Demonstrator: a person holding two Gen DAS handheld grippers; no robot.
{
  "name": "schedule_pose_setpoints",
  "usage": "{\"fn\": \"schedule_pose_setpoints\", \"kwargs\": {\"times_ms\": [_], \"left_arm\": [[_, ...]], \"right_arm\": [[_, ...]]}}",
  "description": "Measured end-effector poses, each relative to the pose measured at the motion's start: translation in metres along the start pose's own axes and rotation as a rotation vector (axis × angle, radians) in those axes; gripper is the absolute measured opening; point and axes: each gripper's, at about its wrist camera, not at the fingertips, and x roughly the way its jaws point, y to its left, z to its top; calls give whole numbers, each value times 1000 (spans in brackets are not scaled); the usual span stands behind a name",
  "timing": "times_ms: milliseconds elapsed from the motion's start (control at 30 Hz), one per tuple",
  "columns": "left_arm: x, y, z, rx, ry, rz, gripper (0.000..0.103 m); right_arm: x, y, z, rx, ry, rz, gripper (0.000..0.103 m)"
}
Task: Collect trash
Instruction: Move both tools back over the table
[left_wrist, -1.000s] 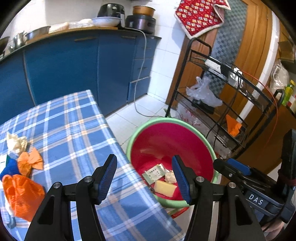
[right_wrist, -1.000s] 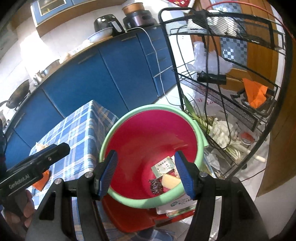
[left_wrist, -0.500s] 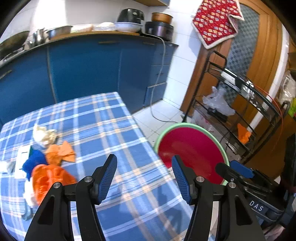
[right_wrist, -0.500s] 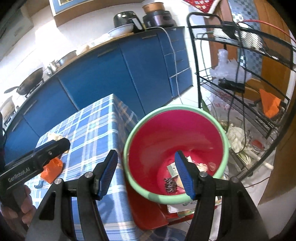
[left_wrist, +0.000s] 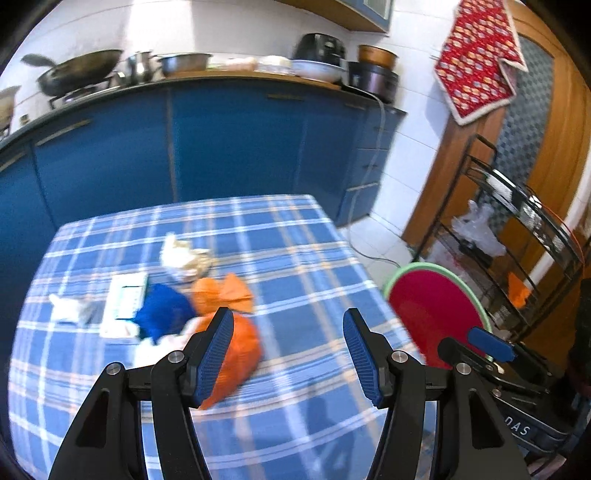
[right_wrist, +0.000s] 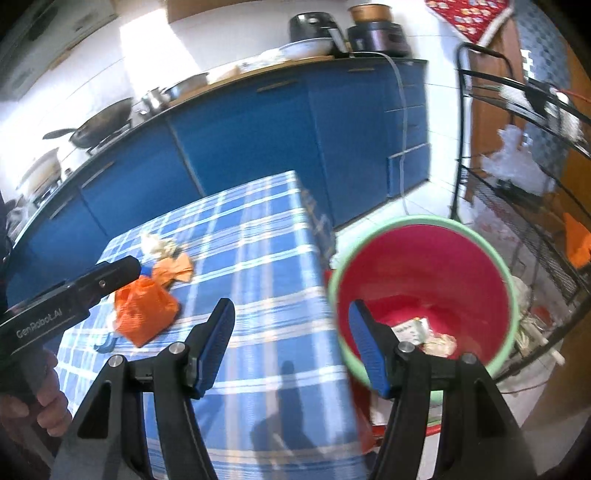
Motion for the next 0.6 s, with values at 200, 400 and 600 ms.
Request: {"fn": "schedule_pose_setpoints", "kwargs": {"times_ms": [200, 400, 600], "left_arm": [[-10, 42, -5, -58, -7, 66, 63], [-18, 78, -10, -99, -13, 123, 63], [-23, 109, -13, -114, -14, 178, 63]], "right_arm": [[12, 39, 1, -61, 13, 53, 66], [24, 73, 1, -109, 17, 107, 73], [35, 95, 0, -140, 28, 145, 74]]}}
